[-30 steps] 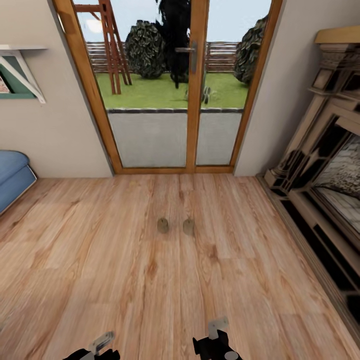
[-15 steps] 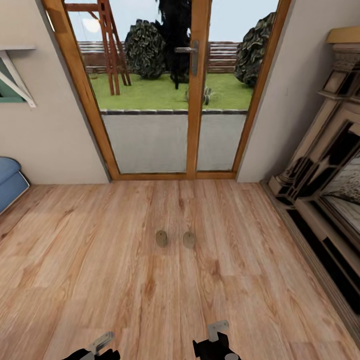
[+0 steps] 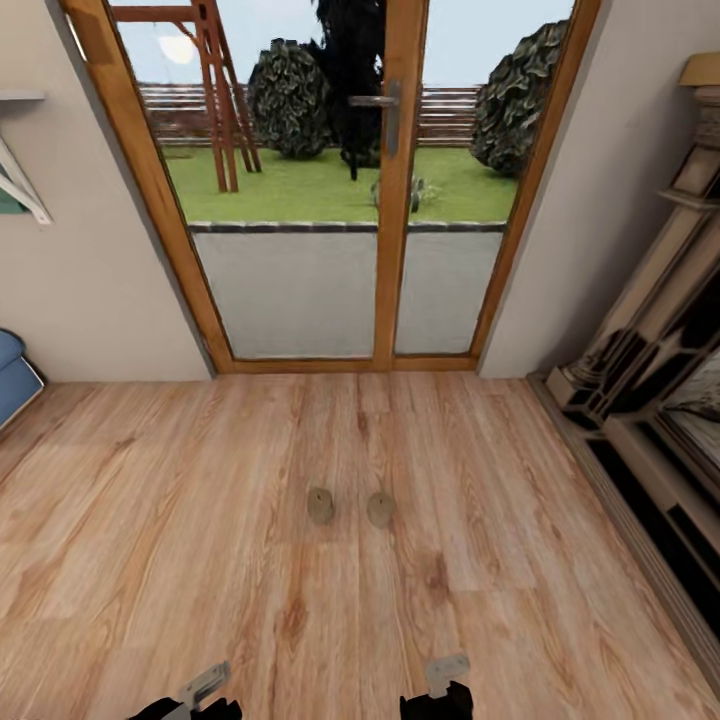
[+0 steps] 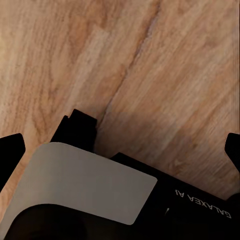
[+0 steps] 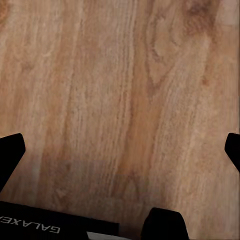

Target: Place each of the two pumpkins and all three candles from the living room inside a cabinet in the living room (use any cabinet), then make sure every cabinet is closed, and position the cauldron so it is next to a table in the living room.

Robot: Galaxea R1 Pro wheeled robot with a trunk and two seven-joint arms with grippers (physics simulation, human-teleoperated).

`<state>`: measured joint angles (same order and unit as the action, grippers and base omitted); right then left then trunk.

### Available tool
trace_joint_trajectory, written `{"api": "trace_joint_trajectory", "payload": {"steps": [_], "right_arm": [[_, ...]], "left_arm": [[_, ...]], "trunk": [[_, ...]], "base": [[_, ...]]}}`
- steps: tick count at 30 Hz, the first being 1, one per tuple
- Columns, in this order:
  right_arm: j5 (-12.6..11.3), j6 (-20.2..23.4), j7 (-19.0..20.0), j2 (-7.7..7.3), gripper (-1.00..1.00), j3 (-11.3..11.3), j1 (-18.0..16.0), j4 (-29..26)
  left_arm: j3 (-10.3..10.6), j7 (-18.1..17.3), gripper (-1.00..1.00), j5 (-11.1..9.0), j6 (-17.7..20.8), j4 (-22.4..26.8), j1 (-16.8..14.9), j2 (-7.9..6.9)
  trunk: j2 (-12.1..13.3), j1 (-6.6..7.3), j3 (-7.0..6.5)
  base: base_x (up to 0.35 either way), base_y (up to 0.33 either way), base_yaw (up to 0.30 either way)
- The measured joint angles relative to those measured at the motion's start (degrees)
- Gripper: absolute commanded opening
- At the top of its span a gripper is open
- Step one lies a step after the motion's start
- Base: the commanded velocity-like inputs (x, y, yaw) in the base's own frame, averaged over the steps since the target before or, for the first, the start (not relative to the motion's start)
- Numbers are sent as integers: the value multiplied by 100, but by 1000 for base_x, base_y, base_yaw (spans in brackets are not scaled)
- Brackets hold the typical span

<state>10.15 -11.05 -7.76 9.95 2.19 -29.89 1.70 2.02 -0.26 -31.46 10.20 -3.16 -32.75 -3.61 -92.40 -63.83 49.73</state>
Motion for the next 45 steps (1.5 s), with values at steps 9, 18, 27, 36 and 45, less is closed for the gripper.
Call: {"api": "trace_joint_trajectory", "payload": {"steps": [9, 18, 27, 36, 45], "right_arm": [[-7, -14, -32, -10, 100, 0, 0, 9], [3, -29, 9, -59, 100, 0, 0, 9], [-3, -22, 20, -135, 100, -1, 0, 14], [11, -43, 20, -122, 100, 0, 0, 6], [-16, -47, 20, -128, 100, -5, 0, -3]], "left_arm": [[-3, 11, 100, -17, 1, 4, 0, -10], [-9, 2, 100, -25, 3, 9, -2, -27], [-9, 0, 100, -13, 0, 9, -3, -22], [-9, 7, 100, -9, 1, 9, -3, -18], [-9, 14, 100, -12, 9, 9, -1, -4]], "trunk": [[0, 0, 0], [0, 0, 0], [0, 0, 0], [0, 0, 0], [0, 0, 0]], "base": [[58, 0, 258], [120, 0, 152], [331, 0, 2], [336, 0, 0], [244, 0, 0]]}}
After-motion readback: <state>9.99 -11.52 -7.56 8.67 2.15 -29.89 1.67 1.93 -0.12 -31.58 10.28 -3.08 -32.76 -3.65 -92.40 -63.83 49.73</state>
